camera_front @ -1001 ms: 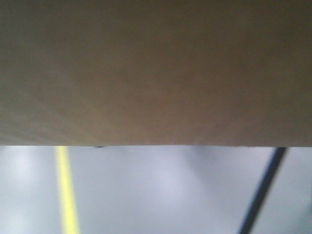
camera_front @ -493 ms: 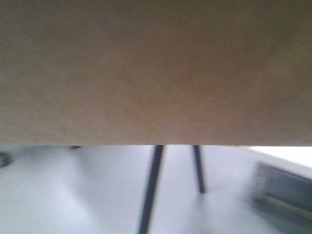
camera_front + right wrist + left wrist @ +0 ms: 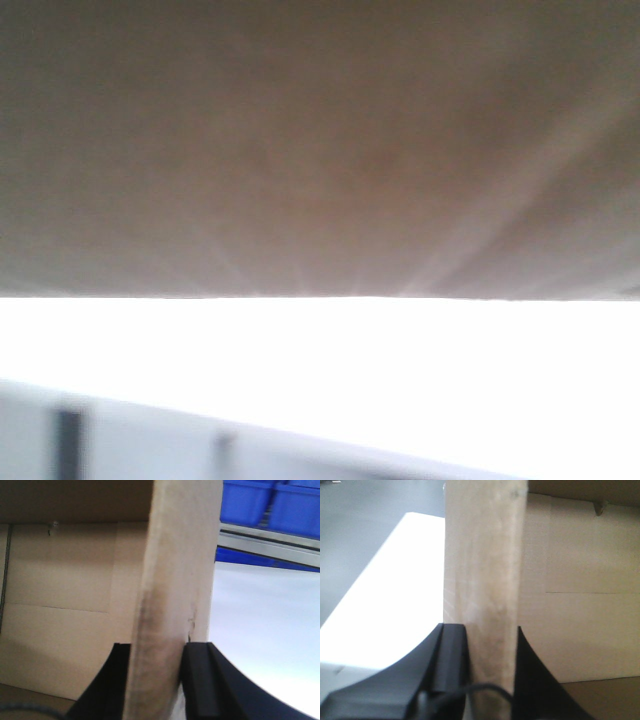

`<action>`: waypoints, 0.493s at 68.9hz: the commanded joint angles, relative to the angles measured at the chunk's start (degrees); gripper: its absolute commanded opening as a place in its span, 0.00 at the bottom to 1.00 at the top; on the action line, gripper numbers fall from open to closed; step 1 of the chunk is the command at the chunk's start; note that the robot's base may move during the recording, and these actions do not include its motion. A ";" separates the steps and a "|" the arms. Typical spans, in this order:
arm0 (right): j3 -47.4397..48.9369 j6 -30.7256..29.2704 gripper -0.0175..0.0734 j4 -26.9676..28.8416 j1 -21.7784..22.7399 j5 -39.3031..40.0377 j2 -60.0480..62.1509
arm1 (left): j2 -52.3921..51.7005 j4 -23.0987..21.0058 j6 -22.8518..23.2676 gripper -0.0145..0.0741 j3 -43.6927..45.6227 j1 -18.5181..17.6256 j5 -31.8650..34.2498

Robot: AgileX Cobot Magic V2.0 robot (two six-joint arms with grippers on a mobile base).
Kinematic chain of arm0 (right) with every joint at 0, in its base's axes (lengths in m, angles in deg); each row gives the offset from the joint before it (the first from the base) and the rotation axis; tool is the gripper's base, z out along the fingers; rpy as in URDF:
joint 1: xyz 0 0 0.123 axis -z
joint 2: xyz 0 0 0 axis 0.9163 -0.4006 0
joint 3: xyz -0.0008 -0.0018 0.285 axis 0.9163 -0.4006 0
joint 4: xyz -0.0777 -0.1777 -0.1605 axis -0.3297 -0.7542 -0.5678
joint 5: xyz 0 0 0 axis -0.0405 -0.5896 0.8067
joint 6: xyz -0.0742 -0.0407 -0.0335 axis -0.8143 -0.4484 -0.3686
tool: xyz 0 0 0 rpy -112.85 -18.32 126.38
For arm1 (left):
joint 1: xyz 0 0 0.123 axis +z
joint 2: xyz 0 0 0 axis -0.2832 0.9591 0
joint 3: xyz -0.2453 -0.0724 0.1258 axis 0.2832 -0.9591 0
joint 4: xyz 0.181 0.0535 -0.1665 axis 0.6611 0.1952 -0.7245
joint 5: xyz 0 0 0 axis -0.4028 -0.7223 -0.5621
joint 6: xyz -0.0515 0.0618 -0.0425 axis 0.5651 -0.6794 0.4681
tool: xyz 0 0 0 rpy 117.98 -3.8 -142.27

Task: Grab box from left shelf to table start
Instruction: 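Carry the box with both grippers toward the white table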

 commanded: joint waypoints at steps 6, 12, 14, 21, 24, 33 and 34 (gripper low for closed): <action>1.58 -0.46 0.25 -0.54 0.15 5.71 -1.01 | 0.78 -6.10 1.24 0.06 2.25 -0.44 5.85; 1.58 -0.46 0.25 -0.54 0.15 5.71 -1.01 | 0.78 -6.10 1.24 0.06 2.25 -0.44 5.85; 1.58 -0.46 0.25 -0.54 0.15 5.71 -1.01 | 0.78 -6.10 1.24 0.06 2.25 -0.44 5.85; 1.58 -0.46 0.25 -0.54 0.15 5.71 -1.01 | 0.78 -6.10 1.24 0.06 2.25 -0.44 5.85; 1.58 -0.46 0.25 -0.54 0.15 5.71 -1.01 | 0.78 -6.10 1.24 0.06 2.17 -0.44 5.85; 1.58 -0.46 0.25 -0.54 0.15 5.71 -1.01 | 0.78 -6.10 1.24 0.06 2.13 -0.44 5.85; 1.58 -0.46 0.25 -0.54 0.15 5.71 -1.01 | 0.78 -6.10 1.24 0.06 2.13 -0.44 5.85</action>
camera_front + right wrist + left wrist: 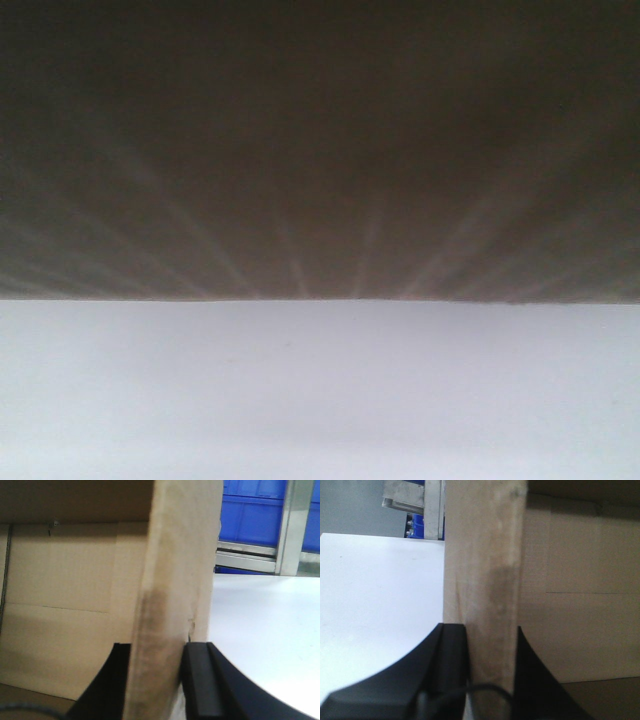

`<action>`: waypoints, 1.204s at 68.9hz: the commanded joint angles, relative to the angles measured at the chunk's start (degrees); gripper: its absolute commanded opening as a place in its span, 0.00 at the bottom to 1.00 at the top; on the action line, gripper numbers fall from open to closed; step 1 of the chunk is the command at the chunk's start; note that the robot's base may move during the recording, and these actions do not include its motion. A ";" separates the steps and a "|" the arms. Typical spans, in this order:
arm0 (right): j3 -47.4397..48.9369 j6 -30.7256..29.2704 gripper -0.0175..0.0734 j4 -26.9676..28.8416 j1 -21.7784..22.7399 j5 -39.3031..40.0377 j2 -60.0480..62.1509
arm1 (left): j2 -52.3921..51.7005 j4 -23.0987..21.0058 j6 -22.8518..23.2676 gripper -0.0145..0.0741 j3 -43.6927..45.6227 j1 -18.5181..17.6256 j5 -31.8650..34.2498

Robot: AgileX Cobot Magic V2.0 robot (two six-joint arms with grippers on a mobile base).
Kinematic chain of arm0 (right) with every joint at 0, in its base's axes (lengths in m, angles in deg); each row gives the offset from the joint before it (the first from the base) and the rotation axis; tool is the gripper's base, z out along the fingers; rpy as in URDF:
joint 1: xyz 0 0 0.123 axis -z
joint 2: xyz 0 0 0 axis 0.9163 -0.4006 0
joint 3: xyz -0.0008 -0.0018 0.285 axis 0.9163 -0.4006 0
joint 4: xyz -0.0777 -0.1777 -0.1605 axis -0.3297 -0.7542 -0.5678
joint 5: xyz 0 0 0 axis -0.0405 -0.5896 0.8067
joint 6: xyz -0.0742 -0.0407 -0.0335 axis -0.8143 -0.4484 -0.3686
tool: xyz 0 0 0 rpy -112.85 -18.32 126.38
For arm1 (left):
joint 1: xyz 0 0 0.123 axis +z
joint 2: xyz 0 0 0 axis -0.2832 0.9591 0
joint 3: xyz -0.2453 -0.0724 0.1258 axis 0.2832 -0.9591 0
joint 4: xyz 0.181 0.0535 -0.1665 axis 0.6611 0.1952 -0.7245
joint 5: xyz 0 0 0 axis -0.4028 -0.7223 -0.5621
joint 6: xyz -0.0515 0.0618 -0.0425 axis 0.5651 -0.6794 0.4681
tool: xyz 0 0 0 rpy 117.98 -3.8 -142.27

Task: Grab box from left shelf to table start
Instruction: 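Carry the box with both grippers toward the white table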

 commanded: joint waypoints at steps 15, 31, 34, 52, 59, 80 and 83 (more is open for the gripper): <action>1.58 -0.46 0.25 -0.54 0.15 5.81 -1.01 | 0.56 -6.10 1.24 0.06 2.13 -0.44 5.85; 1.58 -0.46 0.25 -0.54 0.15 5.81 -1.01 | 0.56 -6.10 1.24 0.06 2.13 -0.44 5.85; 1.58 -0.46 0.25 -0.54 0.15 5.81 -1.01 | 0.56 -6.10 1.24 0.06 2.13 -0.44 5.85; 1.58 -0.46 0.25 -0.54 0.15 5.81 -1.01 | 0.56 -6.10 1.24 0.06 2.13 -0.44 5.85; 1.58 -0.46 0.25 -0.54 0.15 5.81 -1.01 | 0.56 -5.60 0.97 0.06 2.13 -0.44 5.99; 1.58 -0.46 0.25 -0.54 0.15 5.81 -1.01 | 0.56 -5.46 0.97 0.06 2.13 -0.44 5.99; 1.58 -0.46 0.25 -0.54 0.15 5.81 -1.01 | 0.56 -5.46 0.97 0.06 2.13 -0.44 5.99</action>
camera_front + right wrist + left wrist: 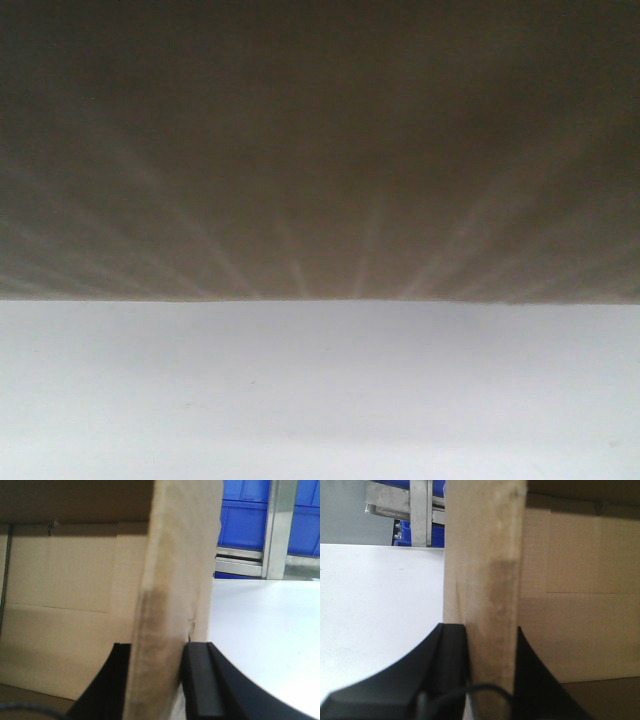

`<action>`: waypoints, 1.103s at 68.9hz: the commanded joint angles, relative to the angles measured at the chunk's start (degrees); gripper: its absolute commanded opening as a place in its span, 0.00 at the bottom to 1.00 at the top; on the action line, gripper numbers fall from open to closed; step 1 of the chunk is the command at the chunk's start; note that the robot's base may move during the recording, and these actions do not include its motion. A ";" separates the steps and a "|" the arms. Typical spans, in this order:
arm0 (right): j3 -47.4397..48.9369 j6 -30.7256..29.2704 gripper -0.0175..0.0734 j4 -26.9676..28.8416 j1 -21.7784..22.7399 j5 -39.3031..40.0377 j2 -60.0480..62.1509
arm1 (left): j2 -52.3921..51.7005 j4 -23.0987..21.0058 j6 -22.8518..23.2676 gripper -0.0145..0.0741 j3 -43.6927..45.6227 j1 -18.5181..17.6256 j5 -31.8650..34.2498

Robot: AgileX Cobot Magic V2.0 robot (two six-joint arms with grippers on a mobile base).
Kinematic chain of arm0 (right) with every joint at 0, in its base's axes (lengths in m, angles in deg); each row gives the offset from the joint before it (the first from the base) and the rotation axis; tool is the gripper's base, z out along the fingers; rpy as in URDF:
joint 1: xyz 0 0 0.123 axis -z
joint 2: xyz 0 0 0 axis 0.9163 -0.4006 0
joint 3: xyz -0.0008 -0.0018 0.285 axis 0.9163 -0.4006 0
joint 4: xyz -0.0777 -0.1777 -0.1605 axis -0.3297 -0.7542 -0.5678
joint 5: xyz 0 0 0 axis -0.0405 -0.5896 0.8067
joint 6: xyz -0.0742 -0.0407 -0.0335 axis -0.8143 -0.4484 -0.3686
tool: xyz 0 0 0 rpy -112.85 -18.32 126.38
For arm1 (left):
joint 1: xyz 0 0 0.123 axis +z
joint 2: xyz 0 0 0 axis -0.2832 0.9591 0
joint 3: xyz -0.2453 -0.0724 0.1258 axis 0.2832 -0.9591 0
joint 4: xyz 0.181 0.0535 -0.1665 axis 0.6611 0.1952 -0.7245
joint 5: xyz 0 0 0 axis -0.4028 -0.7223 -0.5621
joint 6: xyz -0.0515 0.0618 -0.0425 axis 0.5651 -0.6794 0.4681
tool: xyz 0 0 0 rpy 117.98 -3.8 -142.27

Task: Grab box from left shelf to table start
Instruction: 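Carry the box with both grippers toward the white table, then lower the box onto the white table with both grippers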

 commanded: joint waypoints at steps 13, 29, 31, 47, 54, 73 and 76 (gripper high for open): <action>1.58 -0.46 0.25 -0.54 0.15 6.75 -1.01 | 0.56 -5.56 1.07 0.06 2.13 -0.44 5.99; 1.58 -0.46 0.25 -0.54 0.15 6.50 -1.62 | 1.00 -5.67 1.07 0.06 2.13 -0.44 7.94; 1.63 -0.46 0.25 -0.54 0.15 6.34 -2.15 | 1.56 -5.49 1.07 0.06 2.40 -0.44 7.91; 6.47 -1.49 0.25 -0.59 0.15 2.55 -14.35 | 12.16 -4.66 1.07 0.06 7.28 -0.44 7.28; 10.39 -3.05 0.25 -0.59 0.15 0.39 -22.60 | 18.41 -3.38 1.07 0.06 9.85 -0.44 7.42; 18.84 -4.19 0.25 -0.59 0.15 -0.38 -41.76 | 35.69 -2.63 1.07 0.06 11.92 -0.44 11.01; 18.84 -4.27 0.25 -0.59 0.15 0.02 -43.69 | 38.08 -2.63 1.07 0.06 11.92 -0.44 11.28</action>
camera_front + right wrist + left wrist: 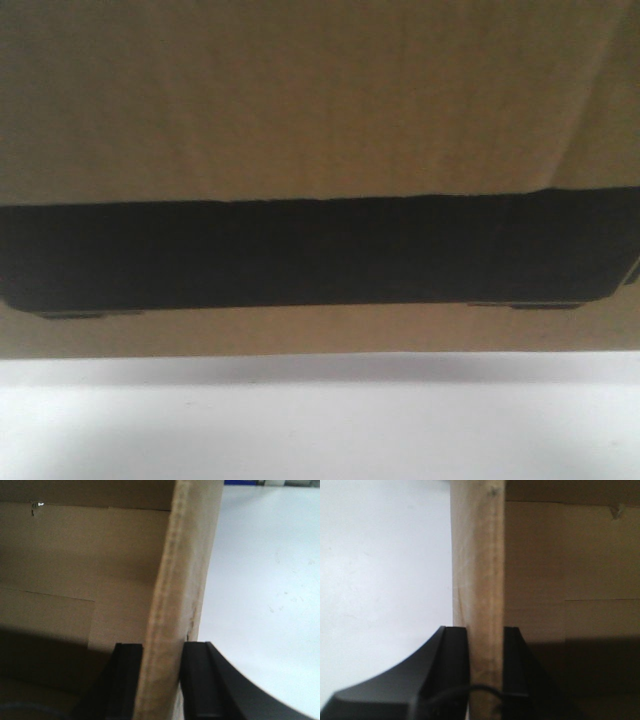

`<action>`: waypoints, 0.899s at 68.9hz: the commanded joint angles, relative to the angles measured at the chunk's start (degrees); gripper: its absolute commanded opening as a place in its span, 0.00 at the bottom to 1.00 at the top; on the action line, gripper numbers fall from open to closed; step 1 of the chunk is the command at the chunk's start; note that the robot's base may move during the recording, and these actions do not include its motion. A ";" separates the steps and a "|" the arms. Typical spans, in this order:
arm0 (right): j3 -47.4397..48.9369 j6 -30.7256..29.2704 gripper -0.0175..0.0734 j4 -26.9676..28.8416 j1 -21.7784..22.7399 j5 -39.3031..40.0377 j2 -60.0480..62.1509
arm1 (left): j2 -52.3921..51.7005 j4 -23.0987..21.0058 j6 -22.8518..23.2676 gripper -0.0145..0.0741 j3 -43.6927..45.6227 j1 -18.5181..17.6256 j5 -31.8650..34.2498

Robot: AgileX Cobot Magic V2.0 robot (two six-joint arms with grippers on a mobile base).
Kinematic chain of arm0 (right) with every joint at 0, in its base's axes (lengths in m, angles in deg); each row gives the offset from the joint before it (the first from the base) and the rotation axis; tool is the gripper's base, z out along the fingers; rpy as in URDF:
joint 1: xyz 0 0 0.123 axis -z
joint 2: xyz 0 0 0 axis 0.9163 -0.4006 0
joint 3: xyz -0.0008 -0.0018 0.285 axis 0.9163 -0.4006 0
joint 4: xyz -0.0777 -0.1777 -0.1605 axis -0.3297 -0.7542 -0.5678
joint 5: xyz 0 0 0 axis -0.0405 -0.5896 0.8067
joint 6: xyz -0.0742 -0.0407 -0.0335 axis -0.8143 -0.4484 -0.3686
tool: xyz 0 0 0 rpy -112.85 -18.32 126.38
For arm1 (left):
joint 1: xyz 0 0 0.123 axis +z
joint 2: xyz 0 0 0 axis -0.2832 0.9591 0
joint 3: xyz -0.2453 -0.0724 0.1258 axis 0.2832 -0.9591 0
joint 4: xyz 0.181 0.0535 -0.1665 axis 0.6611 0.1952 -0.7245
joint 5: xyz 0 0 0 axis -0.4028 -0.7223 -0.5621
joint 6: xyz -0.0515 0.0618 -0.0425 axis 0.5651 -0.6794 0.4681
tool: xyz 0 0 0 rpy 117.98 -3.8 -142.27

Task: Grab box from left shelf to table start
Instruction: 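Lower the box onto the white table with both grippers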

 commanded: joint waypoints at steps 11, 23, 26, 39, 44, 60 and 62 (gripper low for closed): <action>2.45 -3.94 0.25 3.02 0.15 6.16 -11.87 | 11.85 -4.92 0.40 0.06 2.45 -0.44 9.76; 2.45 -4.16 0.25 3.02 0.15 7.58 -18.59 | 18.34 -4.92 0.40 0.06 2.45 -0.44 9.92; 2.45 -4.16 0.25 3.02 0.15 7.77 -19.74 | 19.46 -4.92 0.40 0.06 2.45 -0.44 9.92; 2.45 -4.16 0.25 3.02 0.15 7.82 -21.70 | 21.23 -4.57 -0.10 0.08 2.45 -0.44 9.92; 2.45 -4.16 0.25 3.02 0.15 7.67 -21.71 | 21.37 -4.58 -0.15 0.18 2.45 -0.44 9.92; 2.45 -4.16 0.61 2.39 0.15 6.82 -21.71 | 21.37 -4.71 -0.15 0.68 2.45 -0.44 9.84; 2.45 -4.16 0.68 1.51 0.15 6.82 -21.71 | 21.37 -4.80 -0.15 0.71 2.45 -0.44 9.61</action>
